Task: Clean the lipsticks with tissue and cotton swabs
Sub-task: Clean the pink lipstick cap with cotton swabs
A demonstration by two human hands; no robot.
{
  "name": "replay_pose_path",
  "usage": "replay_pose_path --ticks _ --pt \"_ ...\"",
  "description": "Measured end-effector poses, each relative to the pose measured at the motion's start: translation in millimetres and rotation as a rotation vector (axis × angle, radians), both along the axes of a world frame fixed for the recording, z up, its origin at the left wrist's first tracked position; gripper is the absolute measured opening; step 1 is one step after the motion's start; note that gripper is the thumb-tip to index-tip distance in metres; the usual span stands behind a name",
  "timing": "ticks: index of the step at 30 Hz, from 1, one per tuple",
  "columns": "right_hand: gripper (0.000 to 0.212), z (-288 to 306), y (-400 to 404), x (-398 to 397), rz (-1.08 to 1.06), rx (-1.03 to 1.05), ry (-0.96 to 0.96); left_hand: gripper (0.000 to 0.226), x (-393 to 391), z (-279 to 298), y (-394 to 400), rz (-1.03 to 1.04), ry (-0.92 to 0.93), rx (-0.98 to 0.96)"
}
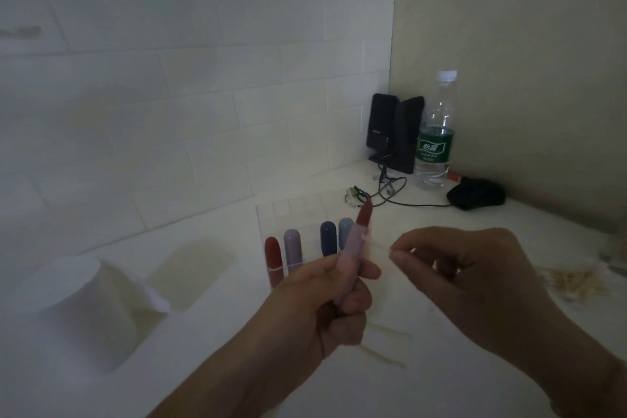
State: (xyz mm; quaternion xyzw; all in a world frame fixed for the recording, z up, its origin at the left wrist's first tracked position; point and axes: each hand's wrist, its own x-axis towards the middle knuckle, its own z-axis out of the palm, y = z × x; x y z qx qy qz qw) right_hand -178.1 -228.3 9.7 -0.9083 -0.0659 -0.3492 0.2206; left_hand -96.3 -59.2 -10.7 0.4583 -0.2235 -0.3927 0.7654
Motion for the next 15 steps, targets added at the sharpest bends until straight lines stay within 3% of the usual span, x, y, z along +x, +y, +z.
replay_pose_path --ticks 4,15 --pt "0.009 0.4 1.9 0.4 0.013 -0.021 0.025 0.015 1.5 -2.4 1.2 0.008 -0.172 0.053" --pt "0.008 -0.2 0.2 0.8 0.015 -0.007 0.016 0.025 0.9 -5.4 0.2 0.028 -0.113 0.023"
